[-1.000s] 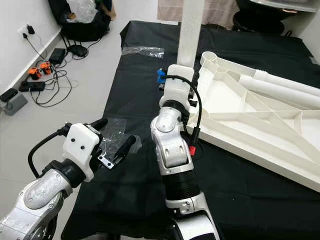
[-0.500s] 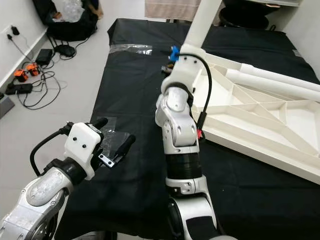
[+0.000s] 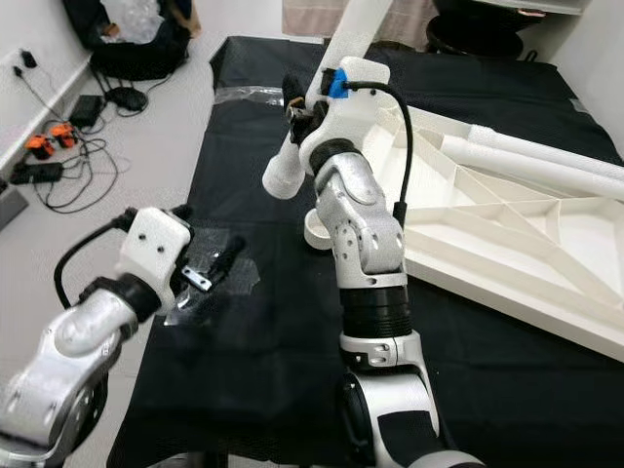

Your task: Building children table

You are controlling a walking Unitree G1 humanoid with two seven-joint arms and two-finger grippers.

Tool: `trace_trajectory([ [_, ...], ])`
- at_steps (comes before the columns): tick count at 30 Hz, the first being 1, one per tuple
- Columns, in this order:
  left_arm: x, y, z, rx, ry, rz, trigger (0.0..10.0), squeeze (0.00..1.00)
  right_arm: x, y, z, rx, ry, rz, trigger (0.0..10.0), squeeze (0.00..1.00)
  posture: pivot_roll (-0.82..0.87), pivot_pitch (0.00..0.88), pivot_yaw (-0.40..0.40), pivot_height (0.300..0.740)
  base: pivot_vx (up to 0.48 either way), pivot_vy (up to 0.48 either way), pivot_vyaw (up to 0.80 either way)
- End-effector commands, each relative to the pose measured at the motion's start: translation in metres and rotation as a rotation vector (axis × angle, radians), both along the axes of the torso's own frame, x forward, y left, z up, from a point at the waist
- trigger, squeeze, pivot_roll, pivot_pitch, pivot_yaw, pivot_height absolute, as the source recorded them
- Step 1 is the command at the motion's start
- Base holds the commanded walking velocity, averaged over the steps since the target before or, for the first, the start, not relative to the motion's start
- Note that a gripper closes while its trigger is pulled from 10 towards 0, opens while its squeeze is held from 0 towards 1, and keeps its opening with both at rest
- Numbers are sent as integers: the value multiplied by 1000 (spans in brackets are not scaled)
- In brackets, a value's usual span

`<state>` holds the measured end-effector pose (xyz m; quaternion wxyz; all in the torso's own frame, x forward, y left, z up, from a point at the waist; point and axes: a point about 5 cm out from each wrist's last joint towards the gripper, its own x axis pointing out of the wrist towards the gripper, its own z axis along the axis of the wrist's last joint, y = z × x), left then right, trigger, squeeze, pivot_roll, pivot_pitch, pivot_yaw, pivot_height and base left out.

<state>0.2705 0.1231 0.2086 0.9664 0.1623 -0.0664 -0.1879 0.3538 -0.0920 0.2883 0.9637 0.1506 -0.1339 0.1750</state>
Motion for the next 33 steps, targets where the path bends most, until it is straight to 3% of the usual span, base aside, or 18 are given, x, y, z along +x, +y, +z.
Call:
trace_trajectory([
  [1,4,3,-6,16,30,3,10000,0,-4,2,2,9,-19,49,10000,0,109,125,-58,740,0,0,0],
  [8,27,1,-5,21,35,-14,10000,0,-14,11,-2,0,-41,166,10000,0,104,118,-54,740,0,0,0],
  [10,35,-10,-5,11,47,-77,10000,0,-18,18,-6,-3,-37,213,10000,0,100,116,-52,740,0,0,0],
  [21,36,-30,-9,9,69,-216,10000,0,-25,33,-12,18,-16,294,10000,0,99,120,-54,740,0,0,0],
  [33,45,-29,-7,25,36,-197,10000,0,-34,41,-17,23,-1,350,10000,0,95,121,-53,740,0,0,0],
])
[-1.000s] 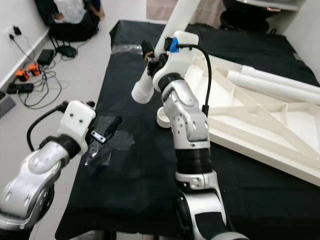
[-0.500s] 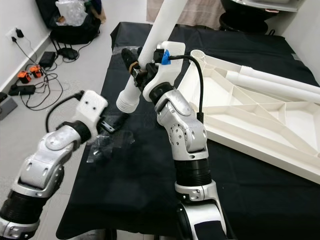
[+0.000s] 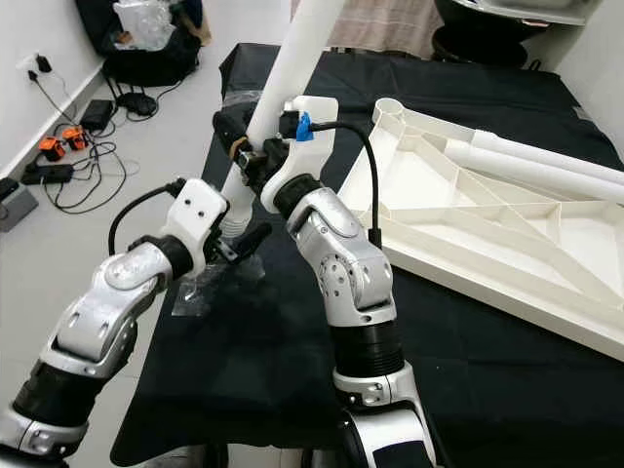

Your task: Building children table

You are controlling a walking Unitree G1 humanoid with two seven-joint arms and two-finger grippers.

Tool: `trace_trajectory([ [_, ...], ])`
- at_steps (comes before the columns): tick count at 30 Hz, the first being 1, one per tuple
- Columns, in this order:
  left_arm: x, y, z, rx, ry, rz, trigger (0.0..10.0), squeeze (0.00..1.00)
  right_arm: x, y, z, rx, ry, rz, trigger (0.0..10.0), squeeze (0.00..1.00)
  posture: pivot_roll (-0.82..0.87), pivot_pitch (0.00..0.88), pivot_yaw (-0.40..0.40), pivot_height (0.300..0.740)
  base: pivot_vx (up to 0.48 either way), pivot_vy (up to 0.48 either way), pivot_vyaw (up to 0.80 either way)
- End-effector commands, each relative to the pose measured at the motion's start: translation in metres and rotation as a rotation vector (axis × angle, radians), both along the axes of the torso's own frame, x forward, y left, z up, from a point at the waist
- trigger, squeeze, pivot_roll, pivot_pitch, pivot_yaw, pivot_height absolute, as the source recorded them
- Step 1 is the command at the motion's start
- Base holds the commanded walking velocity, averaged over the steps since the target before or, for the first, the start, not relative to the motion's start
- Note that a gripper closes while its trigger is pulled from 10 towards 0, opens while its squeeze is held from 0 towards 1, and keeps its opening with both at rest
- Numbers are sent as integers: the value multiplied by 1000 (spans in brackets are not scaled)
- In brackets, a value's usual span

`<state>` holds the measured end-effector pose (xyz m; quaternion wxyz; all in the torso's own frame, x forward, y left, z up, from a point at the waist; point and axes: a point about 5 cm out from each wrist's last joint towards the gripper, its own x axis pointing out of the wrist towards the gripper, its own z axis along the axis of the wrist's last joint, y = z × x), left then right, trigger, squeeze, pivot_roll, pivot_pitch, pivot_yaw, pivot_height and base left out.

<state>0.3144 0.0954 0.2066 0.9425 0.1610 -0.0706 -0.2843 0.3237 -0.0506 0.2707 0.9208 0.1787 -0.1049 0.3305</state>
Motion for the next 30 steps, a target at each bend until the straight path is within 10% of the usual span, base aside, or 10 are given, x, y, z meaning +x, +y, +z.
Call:
trace_trajectory([
  [1,1,-1,-5,10,14,0,10000,0,-4,0,1,9,-8,18,10000,0,95,121,-53,740,0,0,0],
  [4,2,-2,-2,11,-5,3,10000,0,-5,1,-1,1,-4,23,10000,0,94,121,-52,740,0,0,0],
  [5,2,-3,-1,12,-16,4,8392,0,-5,1,-2,-2,-2,25,10000,0,94,121,-52,740,0,0,0],
  [6,2,-3,-1,10,-20,6,2863,0,-5,1,-2,-2,0,24,10000,0,94,121,-52,740,0,0,0],
  [7,2,-4,-2,14,-19,4,0,0,-4,1,-2,-1,1,22,10000,0,94,121,-51,740,0,0,0],
  [20,-1,-8,-5,27,-27,-7,0,0,0,-7,-1,-11,-1,-14,10000,0,94,119,-50,740,0,0,0],
  [21,-1,-8,-5,32,-24,-2,10000,0,1,-7,-2,-10,0,-14,10000,0,96,119,-50,740,0,0,0],
  [25,0,-7,-4,37,-28,11,10000,0,2,-8,-2,-16,-7,-16,10000,0,96,119,-50,740,0,0,0],
  [26,-3,-4,2,44,-49,16,10000,0,4,-10,-3,-4,-15,13,10000,1000,98,114,-48,740,0,0,0],
  [30,-8,-1,6,43,-50,-9,10000,0,6,-14,-3,10,-15,74,10000,1000,100,111,-47,740,0,0,0],
])
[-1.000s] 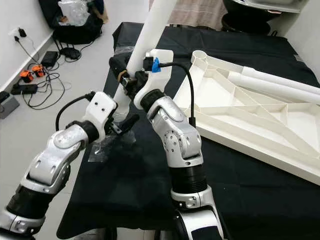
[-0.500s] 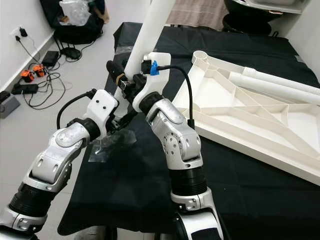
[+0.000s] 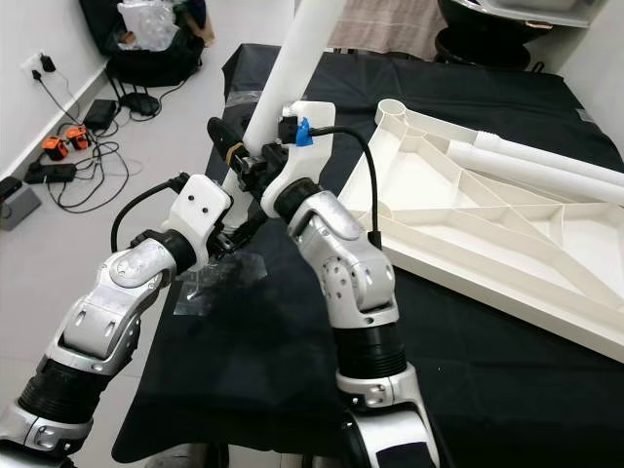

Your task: Building children table

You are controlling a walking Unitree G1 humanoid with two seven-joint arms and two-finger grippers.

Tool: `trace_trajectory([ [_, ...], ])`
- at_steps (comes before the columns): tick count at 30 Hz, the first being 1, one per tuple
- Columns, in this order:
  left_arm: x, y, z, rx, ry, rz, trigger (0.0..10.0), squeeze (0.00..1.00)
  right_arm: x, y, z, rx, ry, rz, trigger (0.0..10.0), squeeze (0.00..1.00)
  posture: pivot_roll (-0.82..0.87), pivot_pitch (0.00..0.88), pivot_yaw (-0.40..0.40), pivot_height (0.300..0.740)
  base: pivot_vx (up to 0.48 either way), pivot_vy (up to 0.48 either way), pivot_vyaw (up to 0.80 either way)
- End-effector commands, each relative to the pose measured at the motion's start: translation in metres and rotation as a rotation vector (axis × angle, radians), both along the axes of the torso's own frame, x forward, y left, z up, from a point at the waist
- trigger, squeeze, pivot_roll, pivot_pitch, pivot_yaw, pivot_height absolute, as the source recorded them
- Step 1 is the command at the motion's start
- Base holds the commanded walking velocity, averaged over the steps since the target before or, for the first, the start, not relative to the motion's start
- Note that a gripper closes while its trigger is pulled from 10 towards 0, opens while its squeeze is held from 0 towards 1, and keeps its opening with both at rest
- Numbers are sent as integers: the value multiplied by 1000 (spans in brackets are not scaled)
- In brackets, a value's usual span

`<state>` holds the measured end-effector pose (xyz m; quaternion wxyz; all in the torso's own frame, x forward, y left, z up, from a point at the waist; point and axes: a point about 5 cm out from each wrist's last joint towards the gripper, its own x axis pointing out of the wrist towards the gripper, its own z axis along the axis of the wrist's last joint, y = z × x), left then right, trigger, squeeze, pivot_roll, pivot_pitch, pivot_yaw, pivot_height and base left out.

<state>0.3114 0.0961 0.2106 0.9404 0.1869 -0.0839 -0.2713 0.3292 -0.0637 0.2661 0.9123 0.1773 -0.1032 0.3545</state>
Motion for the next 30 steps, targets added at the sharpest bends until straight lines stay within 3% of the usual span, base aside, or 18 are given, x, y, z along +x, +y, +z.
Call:
trace_trajectory([
  [1,-8,-1,3,-2,-1,-47,10000,0,2,-3,3,15,-13,56,10000,988,101,110,-46,740,0,0,0],
  [2,-8,-1,3,-2,-1,-47,10000,0,2,-3,3,15,-13,56,10000,988,101,110,-46,740,0,0,0],
  [3,-13,2,5,-2,15,-73,10000,0,5,-10,4,5,-34,99,10000,0,101,110,-46,740,0,0,0],
  [10,-25,8,4,20,40,-107,10000,0,8,-25,9,0,-83,230,10000,0,117,101,-39,740,0,0,0],
  [13,-34,8,0,-4,84,-125,10000,0,6,-31,12,27,-106,351,10000,0,119,96,-34,740,0,0,0],
  [16,-39,7,-2,-29,112,-143,10000,0,5,-34,13,38,-113,390,10000,0,120,94,-33,740,0,0,0],
  [19,-51,2,-8,-89,190,-189,10000,0,-1,-40,12,73,-147,539,10000,0,128,91,-35,740,0,0,0],
  [30,-63,-6,-11,-151,261,-226,10000,0,-9,-34,3,69,-164,688,10000,0,131,98,-35,740,0,0,0],
])
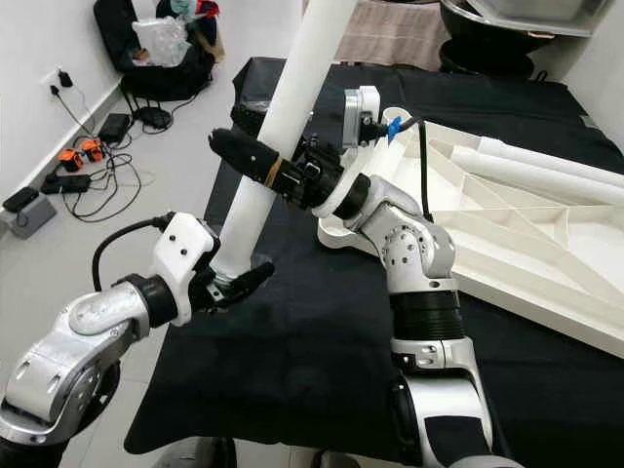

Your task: Building children table

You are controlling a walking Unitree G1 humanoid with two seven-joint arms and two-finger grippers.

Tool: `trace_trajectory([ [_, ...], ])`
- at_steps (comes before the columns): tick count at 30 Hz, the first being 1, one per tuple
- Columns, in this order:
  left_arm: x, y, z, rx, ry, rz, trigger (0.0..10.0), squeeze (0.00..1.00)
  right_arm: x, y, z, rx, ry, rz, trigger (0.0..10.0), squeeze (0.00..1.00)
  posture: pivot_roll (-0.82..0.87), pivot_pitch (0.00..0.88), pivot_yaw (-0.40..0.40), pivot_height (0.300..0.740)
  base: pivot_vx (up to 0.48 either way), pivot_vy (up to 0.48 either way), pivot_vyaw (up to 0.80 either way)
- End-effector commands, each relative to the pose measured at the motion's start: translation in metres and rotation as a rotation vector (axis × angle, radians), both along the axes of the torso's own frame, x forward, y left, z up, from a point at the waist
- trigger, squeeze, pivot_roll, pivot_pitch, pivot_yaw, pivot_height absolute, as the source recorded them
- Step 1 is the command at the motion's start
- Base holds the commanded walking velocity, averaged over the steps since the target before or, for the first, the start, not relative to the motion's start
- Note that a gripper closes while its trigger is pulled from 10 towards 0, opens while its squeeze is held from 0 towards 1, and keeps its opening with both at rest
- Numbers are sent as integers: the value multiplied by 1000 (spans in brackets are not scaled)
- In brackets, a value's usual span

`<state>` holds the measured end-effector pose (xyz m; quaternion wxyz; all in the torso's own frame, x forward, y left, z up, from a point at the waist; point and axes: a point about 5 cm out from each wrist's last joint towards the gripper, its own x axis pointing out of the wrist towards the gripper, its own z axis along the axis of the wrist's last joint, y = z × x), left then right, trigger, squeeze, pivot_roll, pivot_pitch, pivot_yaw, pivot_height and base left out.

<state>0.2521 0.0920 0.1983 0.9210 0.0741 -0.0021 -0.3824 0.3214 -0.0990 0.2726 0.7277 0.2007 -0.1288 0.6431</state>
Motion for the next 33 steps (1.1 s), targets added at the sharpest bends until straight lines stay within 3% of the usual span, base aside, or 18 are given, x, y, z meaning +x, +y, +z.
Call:
trace_trajectory([
  [1,-7,-1,1,-16,24,-20,10000,0,-1,4,-7,-13,12,46,10000,0,131,100,-35,740,0,0,0],
  [9,-26,14,-7,-12,130,-120,10000,0,-5,14,-26,-132,26,123,10000,0,129,106,-31,740,0,0,0],
  [18,-30,23,-9,3,182,-148,10000,0,-8,13,-28,-175,18,165,10000,0,127,110,-34,740,0,0,0],
  [29,-34,27,-9,30,183,-154,10000,0,-13,12,-25,-155,40,217,10000,0,122,113,-33,740,0,0,0],
  [33,-33,26,-9,39,182,-173,10000,0,-22,19,-24,-133,53,273,10000,0,119,116,-34,740,0,0,0],
])
